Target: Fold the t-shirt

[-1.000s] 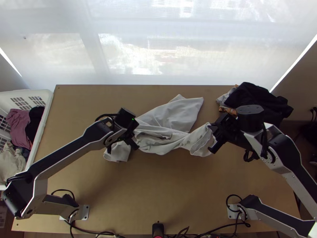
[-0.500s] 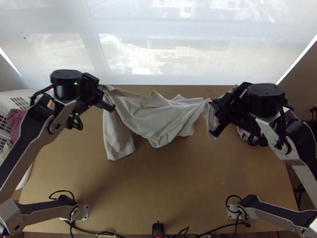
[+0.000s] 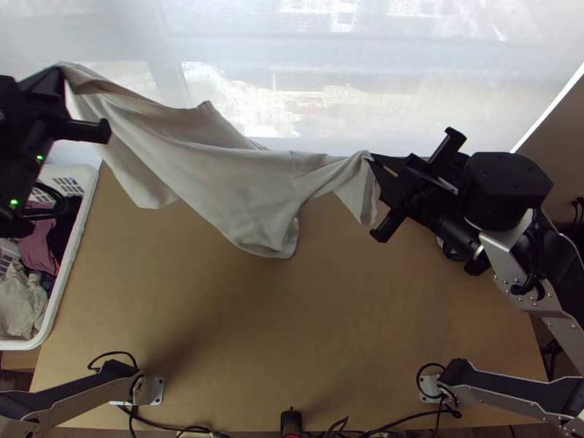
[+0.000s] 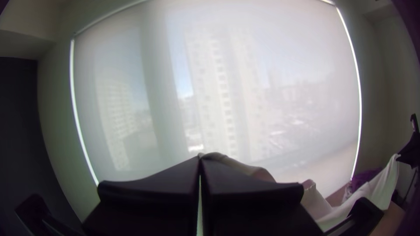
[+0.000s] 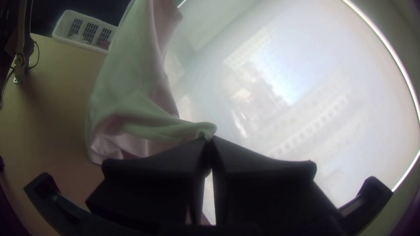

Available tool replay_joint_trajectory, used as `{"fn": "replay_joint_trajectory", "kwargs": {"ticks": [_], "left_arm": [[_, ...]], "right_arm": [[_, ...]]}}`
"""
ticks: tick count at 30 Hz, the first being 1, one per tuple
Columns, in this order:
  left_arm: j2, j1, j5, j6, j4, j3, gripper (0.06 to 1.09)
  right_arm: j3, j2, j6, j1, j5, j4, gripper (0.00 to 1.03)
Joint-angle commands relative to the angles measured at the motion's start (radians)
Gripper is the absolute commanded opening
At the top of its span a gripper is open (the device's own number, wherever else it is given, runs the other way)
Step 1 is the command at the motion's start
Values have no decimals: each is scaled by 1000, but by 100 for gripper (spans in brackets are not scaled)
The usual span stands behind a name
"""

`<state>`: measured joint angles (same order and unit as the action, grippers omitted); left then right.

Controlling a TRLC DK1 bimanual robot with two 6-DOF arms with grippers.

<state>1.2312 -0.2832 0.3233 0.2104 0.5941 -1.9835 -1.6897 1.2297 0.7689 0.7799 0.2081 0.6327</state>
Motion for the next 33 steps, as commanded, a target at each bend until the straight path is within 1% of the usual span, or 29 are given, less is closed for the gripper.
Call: {"fn": "replay_joint_trajectory", "kwargs": {"ticks": [1, 3, 7, 11, 16, 19, 21, 27, 33], "left_arm": [[-64, 133, 20, 3, -85, -103, 9], [-84, 170, 20, 4, -116, -121, 9], [-95, 196, 20, 4, -122, -196, 9], [-101, 194, 20, 6, -123, -235, 9], [-107, 191, 17, 1, -102, -219, 9], [-114, 167, 17, -9, -94, -156, 9], [-125, 157, 16, -9, -119, -94, 9], [-133, 136, 5, 3, -232, 94, 9], [-68, 33, -4, 32, -392, 278, 9]], "right_arm": [[-1, 2, 104, 99, 47, -143, 3], [1, -1, 133, 128, 59, -200, 3], [2, -4, 188, 176, 71, -291, 3], [12, -4, 224, 228, 86, -318, 3], [18, -4, 230, 269, 129, -337, 3], [30, -9, 224, 277, 145, -337, 3], [39, -13, 217, 277, 154, -335, 3], [111, -52, 211, 272, 169, -321, 3], [248, -131, 211, 237, 169, -303, 3]]}}
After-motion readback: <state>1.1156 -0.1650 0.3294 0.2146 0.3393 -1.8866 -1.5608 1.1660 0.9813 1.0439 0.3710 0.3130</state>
